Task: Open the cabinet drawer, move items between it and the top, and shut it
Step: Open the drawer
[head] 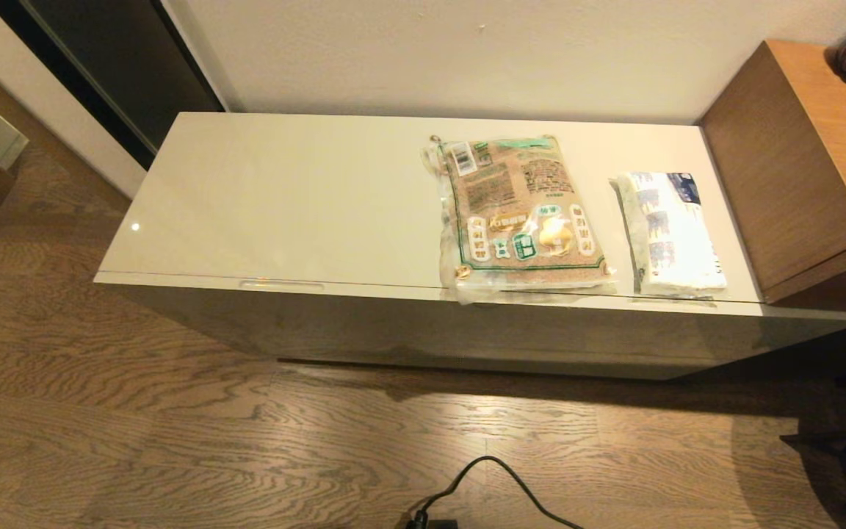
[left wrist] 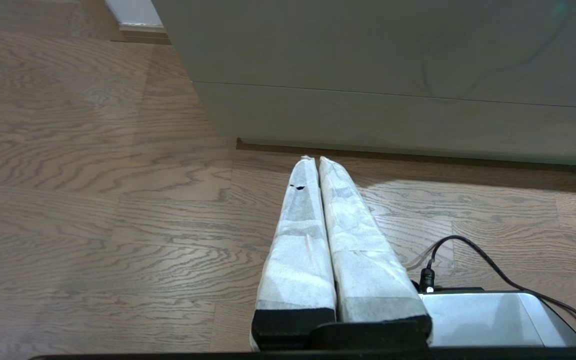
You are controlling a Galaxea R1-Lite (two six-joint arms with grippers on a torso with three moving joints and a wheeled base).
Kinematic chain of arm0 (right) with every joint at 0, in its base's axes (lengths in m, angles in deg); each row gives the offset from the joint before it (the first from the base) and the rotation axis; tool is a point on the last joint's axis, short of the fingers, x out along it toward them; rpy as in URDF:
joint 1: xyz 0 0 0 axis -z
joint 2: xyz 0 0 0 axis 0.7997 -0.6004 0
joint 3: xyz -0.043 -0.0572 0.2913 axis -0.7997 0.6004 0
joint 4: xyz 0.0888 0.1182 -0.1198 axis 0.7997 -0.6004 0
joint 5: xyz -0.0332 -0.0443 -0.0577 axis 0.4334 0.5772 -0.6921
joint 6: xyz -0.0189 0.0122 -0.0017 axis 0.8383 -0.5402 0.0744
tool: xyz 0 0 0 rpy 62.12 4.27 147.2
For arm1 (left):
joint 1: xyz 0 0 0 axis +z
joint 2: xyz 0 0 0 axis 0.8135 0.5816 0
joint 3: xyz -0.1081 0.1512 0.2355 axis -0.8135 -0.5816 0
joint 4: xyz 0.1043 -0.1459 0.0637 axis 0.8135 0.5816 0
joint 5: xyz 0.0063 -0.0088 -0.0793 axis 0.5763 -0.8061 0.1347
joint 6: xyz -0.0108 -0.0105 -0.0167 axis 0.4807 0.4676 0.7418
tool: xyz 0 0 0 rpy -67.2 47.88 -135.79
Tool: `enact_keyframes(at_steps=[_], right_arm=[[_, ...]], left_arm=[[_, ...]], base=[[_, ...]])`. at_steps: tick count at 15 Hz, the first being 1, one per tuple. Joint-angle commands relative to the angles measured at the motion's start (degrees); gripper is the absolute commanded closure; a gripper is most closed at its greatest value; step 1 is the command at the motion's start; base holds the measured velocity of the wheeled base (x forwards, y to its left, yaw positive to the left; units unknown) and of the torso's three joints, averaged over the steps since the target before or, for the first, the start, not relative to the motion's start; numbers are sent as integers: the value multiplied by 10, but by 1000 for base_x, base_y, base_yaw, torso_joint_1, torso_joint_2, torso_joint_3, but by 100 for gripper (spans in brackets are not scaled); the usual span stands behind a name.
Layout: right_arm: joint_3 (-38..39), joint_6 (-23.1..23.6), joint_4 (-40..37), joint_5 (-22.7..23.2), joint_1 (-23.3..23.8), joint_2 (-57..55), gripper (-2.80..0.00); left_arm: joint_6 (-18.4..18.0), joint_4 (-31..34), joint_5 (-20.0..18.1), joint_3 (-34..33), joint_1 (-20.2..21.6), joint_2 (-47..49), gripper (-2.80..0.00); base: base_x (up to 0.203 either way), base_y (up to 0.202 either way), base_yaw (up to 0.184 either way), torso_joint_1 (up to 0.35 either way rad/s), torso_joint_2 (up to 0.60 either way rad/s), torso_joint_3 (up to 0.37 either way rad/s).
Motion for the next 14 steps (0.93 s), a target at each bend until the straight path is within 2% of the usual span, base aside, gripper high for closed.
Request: enact_keyframes(at_steps=[1, 8, 9, 10, 12, 14], right_arm=[[0, 0, 0, 0, 0, 0, 0], [-2, 8, 2, -1, 0, 1, 0], [-23, 10, -8, -1, 0, -3, 0], [-68, 10, -33, 1, 0, -14, 0], [-217, -2, -118, 15, -1, -46, 0], [-383, -54, -230, 27, -1, -117, 0]], left_arm=[[0, 0, 0, 0, -1, 0, 0], [1, 0, 0, 0, 0, 0, 0], [0, 0, 0, 0, 0, 0, 0], [1, 0, 0, 0, 0, 0, 0], [0, 0, 0, 0, -1, 0, 0], [0, 0, 0, 0, 0, 0, 0]], base=[[0, 0, 0, 0, 0, 0], [0, 0, 0, 0, 0, 0], [0, 0, 0, 0, 0, 0], [0, 0, 0, 0, 0, 0], [0, 0, 0, 0, 0, 0], [0, 0, 0, 0, 0, 0]])
